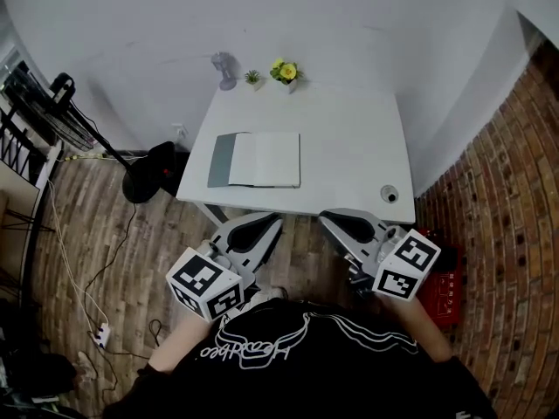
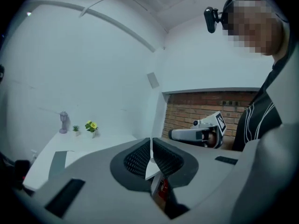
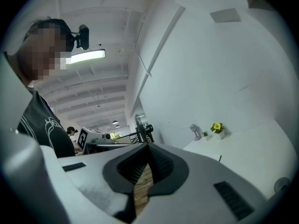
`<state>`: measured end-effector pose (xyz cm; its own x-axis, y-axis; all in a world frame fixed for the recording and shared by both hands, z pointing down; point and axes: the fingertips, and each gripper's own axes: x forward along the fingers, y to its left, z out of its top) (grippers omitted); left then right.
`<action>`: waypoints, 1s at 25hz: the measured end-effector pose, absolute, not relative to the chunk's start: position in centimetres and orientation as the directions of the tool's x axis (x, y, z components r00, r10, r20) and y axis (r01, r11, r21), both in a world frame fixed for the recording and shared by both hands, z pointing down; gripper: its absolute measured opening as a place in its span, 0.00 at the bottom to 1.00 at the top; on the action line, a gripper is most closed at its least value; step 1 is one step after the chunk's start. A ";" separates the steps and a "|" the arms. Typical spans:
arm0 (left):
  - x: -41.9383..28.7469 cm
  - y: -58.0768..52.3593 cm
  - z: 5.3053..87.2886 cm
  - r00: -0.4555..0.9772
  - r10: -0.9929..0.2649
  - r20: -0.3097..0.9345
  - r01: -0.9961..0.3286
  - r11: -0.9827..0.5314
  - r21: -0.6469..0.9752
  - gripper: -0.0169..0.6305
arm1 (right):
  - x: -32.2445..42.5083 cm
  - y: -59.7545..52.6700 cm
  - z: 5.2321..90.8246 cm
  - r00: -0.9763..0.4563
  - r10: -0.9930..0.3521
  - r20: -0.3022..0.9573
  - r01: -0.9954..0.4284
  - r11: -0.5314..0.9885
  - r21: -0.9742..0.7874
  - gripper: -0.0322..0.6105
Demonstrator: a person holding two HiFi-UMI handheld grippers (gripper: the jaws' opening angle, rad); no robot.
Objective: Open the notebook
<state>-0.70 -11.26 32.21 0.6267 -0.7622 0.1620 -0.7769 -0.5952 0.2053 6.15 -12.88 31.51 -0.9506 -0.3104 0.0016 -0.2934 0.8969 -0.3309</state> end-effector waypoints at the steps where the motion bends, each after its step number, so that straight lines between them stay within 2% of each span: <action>1: -0.3 -10.9 32.3 0.624 -0.764 0.166 -0.780 -0.596 0.192 0.09 | 6.4 -12.6 31.4 -0.951 -0.309 -0.008 -0.289 0.898 -0.330 0.05; 25: 2.1 -9.1 32.5 0.626 -0.756 0.190 -0.779 -0.599 0.183 0.09 | 8.7 -10.9 30.8 -0.952 -0.304 -0.035 -0.280 0.910 -0.305 0.05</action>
